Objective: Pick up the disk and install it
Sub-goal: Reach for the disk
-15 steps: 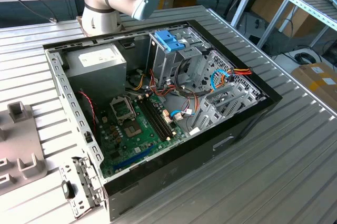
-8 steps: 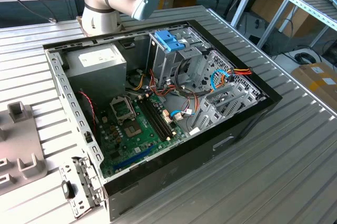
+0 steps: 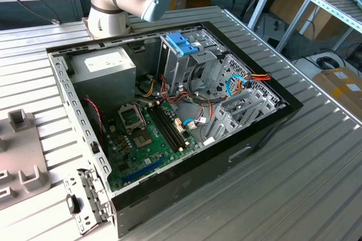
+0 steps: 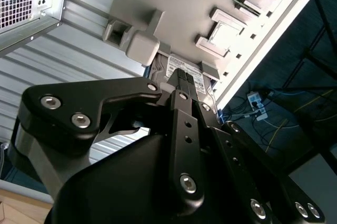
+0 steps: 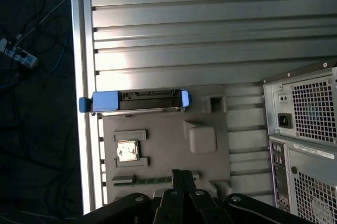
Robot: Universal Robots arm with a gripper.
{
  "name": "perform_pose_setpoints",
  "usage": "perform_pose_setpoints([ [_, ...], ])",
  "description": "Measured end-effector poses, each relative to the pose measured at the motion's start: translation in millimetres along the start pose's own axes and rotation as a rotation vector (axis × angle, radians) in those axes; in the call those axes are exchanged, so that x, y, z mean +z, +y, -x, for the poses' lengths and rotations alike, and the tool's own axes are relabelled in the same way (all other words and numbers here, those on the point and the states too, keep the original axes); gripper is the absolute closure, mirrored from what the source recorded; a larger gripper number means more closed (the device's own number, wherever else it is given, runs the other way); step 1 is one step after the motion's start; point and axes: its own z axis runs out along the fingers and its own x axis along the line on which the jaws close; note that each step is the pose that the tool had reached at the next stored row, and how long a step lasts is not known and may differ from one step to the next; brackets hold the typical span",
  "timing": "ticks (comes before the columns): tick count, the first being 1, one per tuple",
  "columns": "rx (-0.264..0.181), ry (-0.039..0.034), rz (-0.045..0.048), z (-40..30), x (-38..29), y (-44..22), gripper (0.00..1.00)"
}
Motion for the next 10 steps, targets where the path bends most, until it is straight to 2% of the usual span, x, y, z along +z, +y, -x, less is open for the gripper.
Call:
perform_pose_setpoints([
  [10, 0.0, 0.0, 0.0, -8.7, -0.3, -0.7, 0.9],
])
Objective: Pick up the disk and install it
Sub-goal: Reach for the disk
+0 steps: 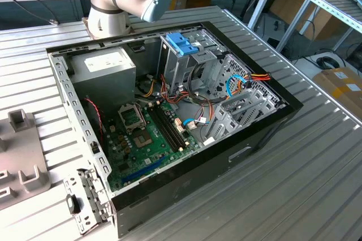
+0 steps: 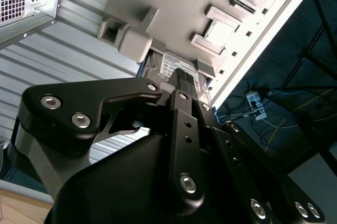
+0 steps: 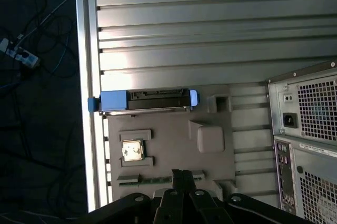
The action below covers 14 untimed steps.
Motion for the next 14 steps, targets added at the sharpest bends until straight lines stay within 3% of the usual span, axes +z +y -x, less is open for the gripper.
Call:
perform_pose_setpoints([
  [14, 0.0, 0.0, 0.0, -8.9, -0.2, -0.7, 0.9],
])
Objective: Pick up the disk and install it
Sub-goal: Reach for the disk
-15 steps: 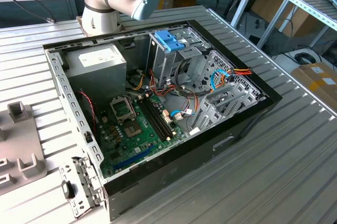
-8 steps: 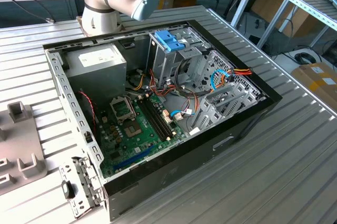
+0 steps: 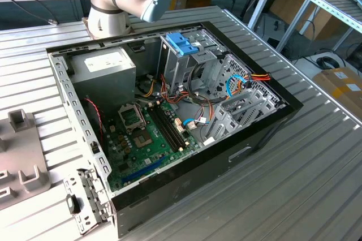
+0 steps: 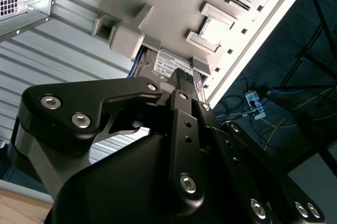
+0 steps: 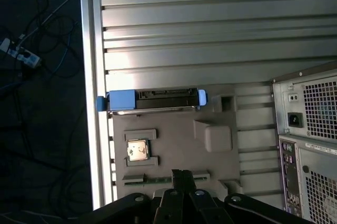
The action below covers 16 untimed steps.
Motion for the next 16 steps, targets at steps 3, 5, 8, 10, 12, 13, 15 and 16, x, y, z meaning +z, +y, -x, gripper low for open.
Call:
perform_pose_setpoints([
  [3, 0.0, 0.0, 0.0, -2.6, -0.1, -0.2, 0.9],
  [5, 0.0, 0.0, 0.0, -4.8, -0.2, -0.3, 0.9],
  [8, 0.0, 0.0, 0.0, -6.1, -0.2, -0.5, 0.9],
  [10, 0.0, 0.0, 0.0, -6.2, 0.0, -0.4, 0.9],
  [12, 0.0, 0.0, 0.0, -6.2, 0.0, -0.4, 0.9],
  [13, 0.0, 0.0, 0.0, -6.2, 0.0, -0.4, 0.9],
  [15, 0.0, 0.0, 0.0, -6.2, 0.1, -0.4, 0.9],
  [16, 0.0, 0.0, 0.0, -6.2, 0.0, -0.3, 0.9],
])
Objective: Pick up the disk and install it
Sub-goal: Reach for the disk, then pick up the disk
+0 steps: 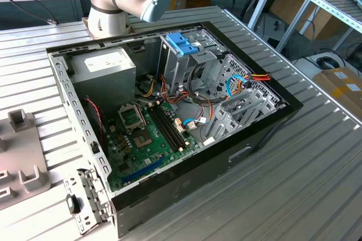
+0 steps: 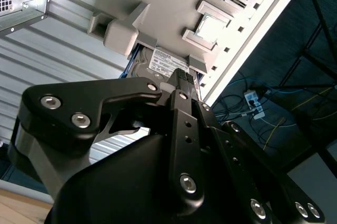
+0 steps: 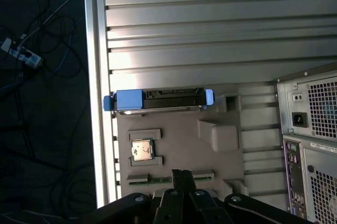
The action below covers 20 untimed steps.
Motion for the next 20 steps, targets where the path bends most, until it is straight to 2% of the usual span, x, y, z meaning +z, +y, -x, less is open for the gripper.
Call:
perform_pose_setpoints([
  [6, -0.002, 0.0001, 0.0, 0.0, 0.0, 0.0, 0.9],
  [9, -0.018, 0.0008, 0.0004, -0.1, 0.0, 0.1, 0.9],
  [20, -0.112, 0.0049, 0.0027, 0.0, 0.0, 0.1, 0.9],
])
